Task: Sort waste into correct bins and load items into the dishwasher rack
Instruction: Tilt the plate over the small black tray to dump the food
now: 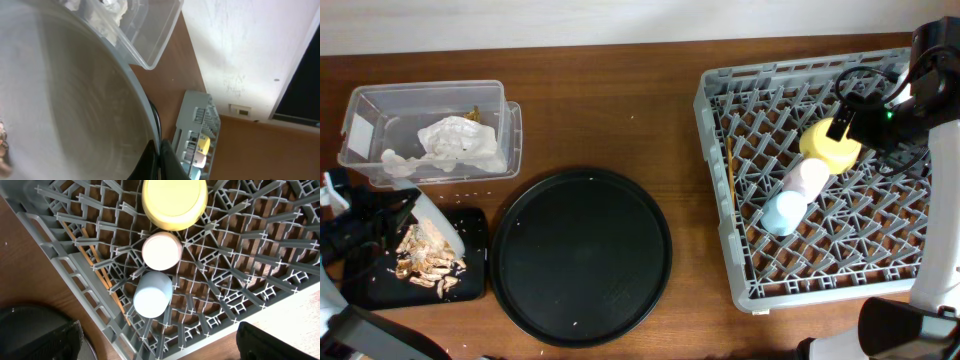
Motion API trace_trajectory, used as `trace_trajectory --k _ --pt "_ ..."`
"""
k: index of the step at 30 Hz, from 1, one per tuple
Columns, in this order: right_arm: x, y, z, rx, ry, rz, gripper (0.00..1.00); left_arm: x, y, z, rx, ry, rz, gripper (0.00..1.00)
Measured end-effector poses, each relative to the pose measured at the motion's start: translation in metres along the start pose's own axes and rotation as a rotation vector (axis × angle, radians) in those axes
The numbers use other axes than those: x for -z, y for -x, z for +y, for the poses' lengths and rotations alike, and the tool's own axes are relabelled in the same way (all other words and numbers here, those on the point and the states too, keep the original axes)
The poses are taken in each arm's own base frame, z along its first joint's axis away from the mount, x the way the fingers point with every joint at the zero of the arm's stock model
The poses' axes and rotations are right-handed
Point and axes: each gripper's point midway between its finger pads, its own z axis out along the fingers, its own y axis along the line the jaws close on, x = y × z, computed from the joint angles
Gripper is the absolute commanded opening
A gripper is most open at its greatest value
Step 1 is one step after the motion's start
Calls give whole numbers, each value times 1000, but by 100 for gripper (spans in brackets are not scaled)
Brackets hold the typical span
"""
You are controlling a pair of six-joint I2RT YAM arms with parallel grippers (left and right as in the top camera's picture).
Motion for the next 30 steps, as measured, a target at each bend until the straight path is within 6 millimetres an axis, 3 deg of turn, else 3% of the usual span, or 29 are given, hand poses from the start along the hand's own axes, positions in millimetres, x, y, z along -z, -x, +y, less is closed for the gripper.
trace_trajectory --k 30 --pt "0 0 0 0 0 0 99 4 -9 -7 -97 -72 16 1"
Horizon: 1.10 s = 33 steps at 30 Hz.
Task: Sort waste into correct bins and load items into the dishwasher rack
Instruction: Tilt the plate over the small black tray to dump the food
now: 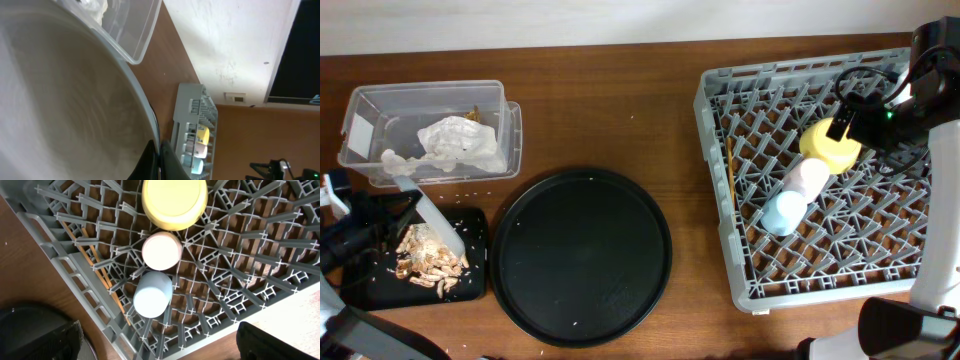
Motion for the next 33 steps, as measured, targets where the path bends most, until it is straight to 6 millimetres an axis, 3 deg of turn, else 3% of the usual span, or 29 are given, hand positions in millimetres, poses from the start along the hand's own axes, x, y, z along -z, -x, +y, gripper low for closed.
trace_trajectory --k 17,25,33 --pt "0 0 0 0 0 0 99 0 -8 0 -7 1 24 1" --pt "0 0 0 0 0 0 99 3 -42 -12 137 -30 125 1" --pt "0 0 0 -1 0 0 99 11 -70 -40 20 -109 180 1"
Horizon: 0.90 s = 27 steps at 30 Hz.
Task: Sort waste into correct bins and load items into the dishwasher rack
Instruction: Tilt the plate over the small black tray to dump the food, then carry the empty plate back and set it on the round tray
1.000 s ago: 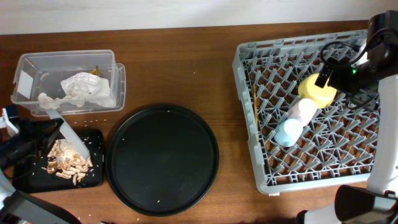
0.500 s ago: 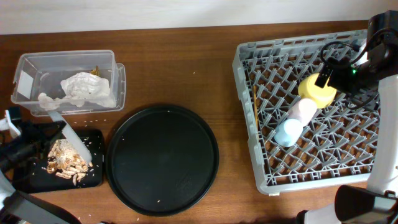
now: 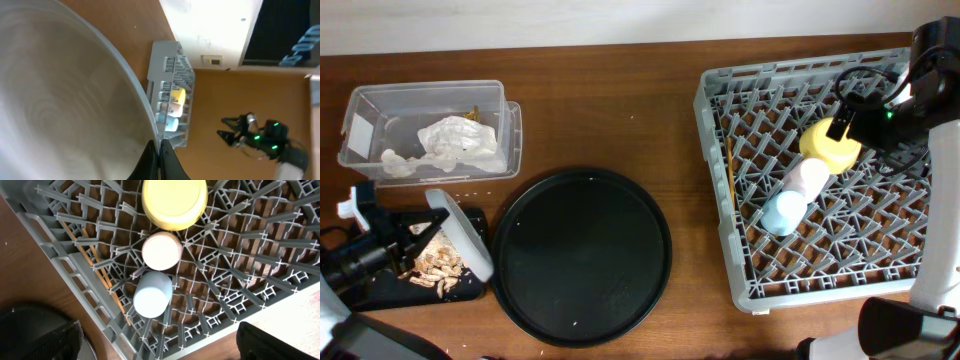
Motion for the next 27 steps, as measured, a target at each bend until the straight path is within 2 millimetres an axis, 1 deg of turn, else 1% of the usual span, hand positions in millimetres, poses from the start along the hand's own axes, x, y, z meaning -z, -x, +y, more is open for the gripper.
trace_trajectory --k 2,5,9,12,14,15,17,19,22,24,27 --pt "0 0 0 1 0 0 99 -2 -5 -5 -52 12 12 1" --pt "0 0 0 0 0 0 99 -13 -19 -16 -123 36 67 1" --pt "0 0 0 1 0 0 99 -37 -51 -39 -249 45 185 1" --pt "0 0 0 0 0 0 99 -55 -79 -57 -352 30 288 1" --pt "0 0 0 0 0 0 99 -66 -93 -65 -417 16 345 1" --pt "0 0 0 2 0 0 99 -74 -101 -68 -466 5 386 1" --pt "0 0 0 1 0 0 99 -85 -108 -70 -520 -9 423 1" --pt "0 0 0 1 0 0 99 -100 -116 -70 -571 -19 466 1" --pt "0 0 0 0 0 1 99 -121 -124 -61 -583 8 510 1" --pt "0 0 0 0 0 0 99 -134 -130 -48 -563 71 538 1" --pt "0 0 0 1 0 0 99 -152 -143 -24 -523 201 582 1"
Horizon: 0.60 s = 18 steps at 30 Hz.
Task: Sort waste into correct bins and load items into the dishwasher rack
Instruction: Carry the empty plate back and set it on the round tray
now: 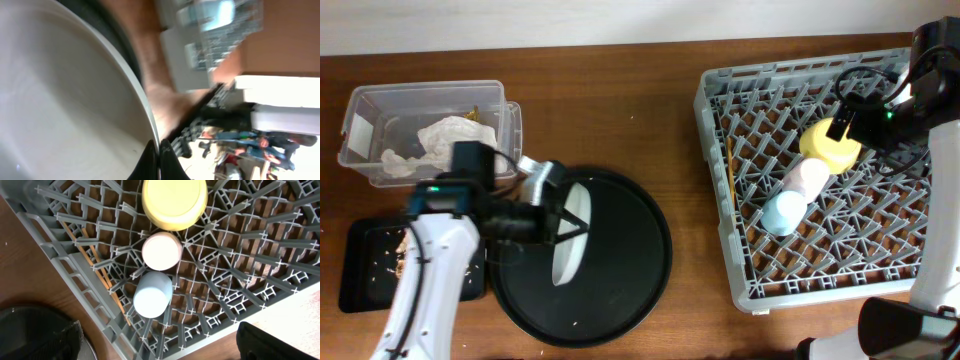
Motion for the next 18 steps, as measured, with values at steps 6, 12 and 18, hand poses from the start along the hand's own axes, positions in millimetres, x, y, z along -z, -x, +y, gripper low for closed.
trace_trajectory --k 6,12,18 --pt "0 0 0 0 0 0 99 -47 -20 19 81 272 101 1" --pt "0 0 0 0 0 0 99 -72 -21 18 48 503 59 4" --pt "0 0 0 0 0 0 99 -88 -23 4 -26 570 23 22"
